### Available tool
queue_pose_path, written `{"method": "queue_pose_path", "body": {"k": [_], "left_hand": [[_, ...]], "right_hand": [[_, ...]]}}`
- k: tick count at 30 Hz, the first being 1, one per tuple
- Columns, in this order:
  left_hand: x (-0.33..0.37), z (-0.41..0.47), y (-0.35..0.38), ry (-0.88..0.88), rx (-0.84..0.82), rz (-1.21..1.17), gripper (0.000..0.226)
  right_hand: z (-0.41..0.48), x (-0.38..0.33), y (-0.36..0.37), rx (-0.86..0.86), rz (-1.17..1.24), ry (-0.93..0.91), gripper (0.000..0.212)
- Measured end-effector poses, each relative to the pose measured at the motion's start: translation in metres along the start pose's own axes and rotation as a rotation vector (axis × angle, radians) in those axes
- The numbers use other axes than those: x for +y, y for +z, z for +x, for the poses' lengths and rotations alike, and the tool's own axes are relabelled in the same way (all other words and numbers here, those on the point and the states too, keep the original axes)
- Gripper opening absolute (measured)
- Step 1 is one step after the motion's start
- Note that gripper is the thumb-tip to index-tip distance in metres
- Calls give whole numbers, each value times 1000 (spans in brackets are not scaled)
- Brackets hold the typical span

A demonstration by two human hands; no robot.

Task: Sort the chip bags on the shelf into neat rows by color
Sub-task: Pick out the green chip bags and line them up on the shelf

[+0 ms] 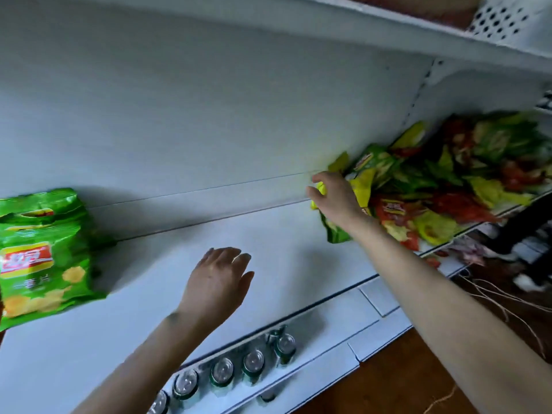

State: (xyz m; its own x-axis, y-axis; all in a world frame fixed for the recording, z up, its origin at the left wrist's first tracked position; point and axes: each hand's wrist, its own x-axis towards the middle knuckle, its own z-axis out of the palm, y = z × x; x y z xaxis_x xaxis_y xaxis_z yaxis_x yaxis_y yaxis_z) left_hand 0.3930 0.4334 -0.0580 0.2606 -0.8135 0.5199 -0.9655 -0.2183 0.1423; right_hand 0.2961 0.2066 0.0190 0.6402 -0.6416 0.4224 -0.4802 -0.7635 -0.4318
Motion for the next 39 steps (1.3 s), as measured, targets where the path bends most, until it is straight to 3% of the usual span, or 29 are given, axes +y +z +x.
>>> {"method": "queue_pose_path", "body": {"k": [5, 10, 14, 18, 22, 25, 30, 34, 36, 39], "left_hand": [[81, 61, 47, 94, -19, -61, 36], [126, 91, 79, 60, -53, -65, 39], [139, 106, 87, 25, -75, -79, 33], [137, 122, 90, 9, -71, -91, 23], [130, 141, 92, 6, -87, -79, 38], [125, 152, 96, 21, -102, -77, 38], [113, 170, 103, -2, -75, -162, 43], [114, 184, 105, -145, 11, -380, 60], [117, 190, 102, -240, 73, -476, 66], [119, 197, 90, -506, 97, -819, 82]], "right_hand": [[1, 100, -62, 7, -86, 65, 29], [16, 167, -80, -15, -83, 108, 30], [33, 183, -73, -28, -76, 67, 27], [61, 191, -72, 106, -69, 94, 32], [94, 201, -72, 119, -24, 277, 54], [103, 207, -66, 90, 43, 348, 45], [111, 212, -88, 409, 59, 249, 27], [102, 211, -127, 582, 142, 132, 23], [90, 212, -135, 485, 321, 130, 21], [62, 192, -127, 93, 484, 130, 19]]}}
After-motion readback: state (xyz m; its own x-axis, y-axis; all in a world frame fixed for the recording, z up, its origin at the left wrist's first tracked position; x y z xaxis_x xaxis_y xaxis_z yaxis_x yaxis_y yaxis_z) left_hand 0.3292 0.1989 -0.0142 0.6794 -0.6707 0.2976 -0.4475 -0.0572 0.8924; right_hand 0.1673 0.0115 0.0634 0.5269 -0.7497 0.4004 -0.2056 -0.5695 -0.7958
